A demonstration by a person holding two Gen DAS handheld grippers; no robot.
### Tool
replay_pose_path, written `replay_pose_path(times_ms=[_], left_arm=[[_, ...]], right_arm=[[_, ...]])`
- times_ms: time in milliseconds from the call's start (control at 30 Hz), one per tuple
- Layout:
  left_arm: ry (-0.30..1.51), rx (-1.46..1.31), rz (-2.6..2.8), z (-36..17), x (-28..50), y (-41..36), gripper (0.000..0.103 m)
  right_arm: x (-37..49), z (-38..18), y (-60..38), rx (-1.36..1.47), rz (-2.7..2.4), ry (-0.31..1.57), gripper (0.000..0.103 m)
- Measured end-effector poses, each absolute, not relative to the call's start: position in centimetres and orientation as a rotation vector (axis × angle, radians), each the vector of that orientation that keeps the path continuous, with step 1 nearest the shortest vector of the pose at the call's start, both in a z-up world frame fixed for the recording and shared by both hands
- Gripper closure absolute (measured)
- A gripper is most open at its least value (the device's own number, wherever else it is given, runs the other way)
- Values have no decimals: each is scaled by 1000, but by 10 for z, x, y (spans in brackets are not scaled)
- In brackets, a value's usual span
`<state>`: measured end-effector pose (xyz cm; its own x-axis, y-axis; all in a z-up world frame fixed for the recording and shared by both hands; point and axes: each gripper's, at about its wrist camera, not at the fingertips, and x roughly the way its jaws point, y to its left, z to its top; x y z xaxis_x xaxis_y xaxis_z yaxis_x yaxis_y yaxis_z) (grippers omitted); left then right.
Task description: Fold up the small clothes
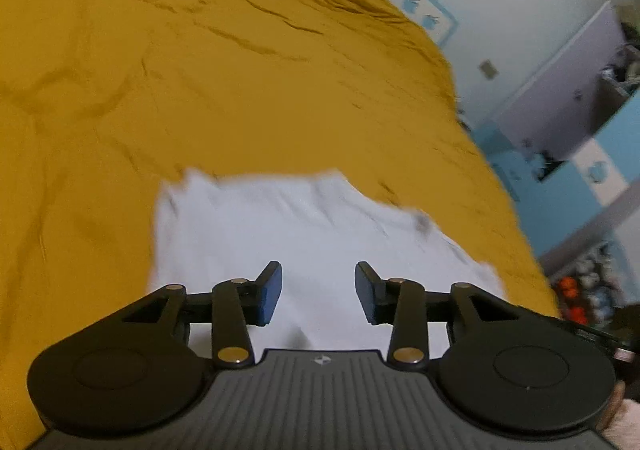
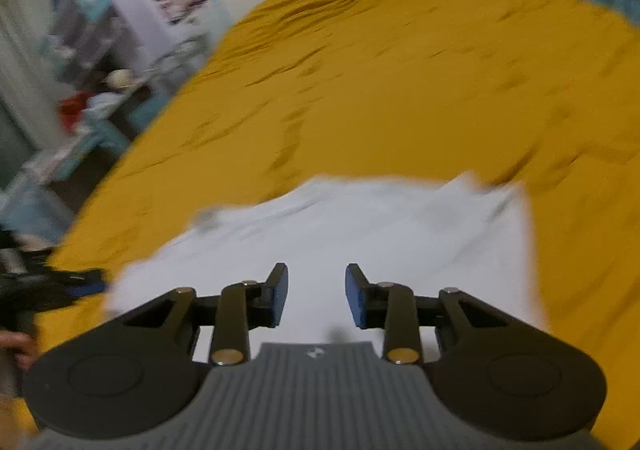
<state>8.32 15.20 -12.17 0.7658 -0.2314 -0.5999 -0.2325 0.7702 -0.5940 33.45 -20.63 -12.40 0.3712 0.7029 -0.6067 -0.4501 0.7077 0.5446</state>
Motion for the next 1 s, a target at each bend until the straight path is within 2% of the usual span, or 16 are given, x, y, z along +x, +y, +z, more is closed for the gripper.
replay_pose_path(times_ms=[200, 400, 600, 667, 733, 867, 1000], left_arm=[[747, -754, -20, -137, 21, 111, 53], [784, -757, -6, -158, 14, 123, 54], [788, -738, 5, -149, 4, 128, 54], [796, -704, 10, -144, 2, 125, 53], [809, -679, 34, -139, 1, 120, 51], [828, -662, 53, -134, 3, 111, 49], [801, -691, 24, -135, 0, 109, 46]], right_arm=[[262, -131, -198, 306, 881, 970, 71], [252, -152, -233, 360, 720, 1023, 71], [256, -170, -290, 502, 563, 1032, 82], [255, -161, -286, 463, 557, 1026, 80], [254, -144, -268, 425, 575, 996, 65], [272, -118, -211, 360, 691, 939, 63], [318, -117, -132, 322, 721, 916, 61]])
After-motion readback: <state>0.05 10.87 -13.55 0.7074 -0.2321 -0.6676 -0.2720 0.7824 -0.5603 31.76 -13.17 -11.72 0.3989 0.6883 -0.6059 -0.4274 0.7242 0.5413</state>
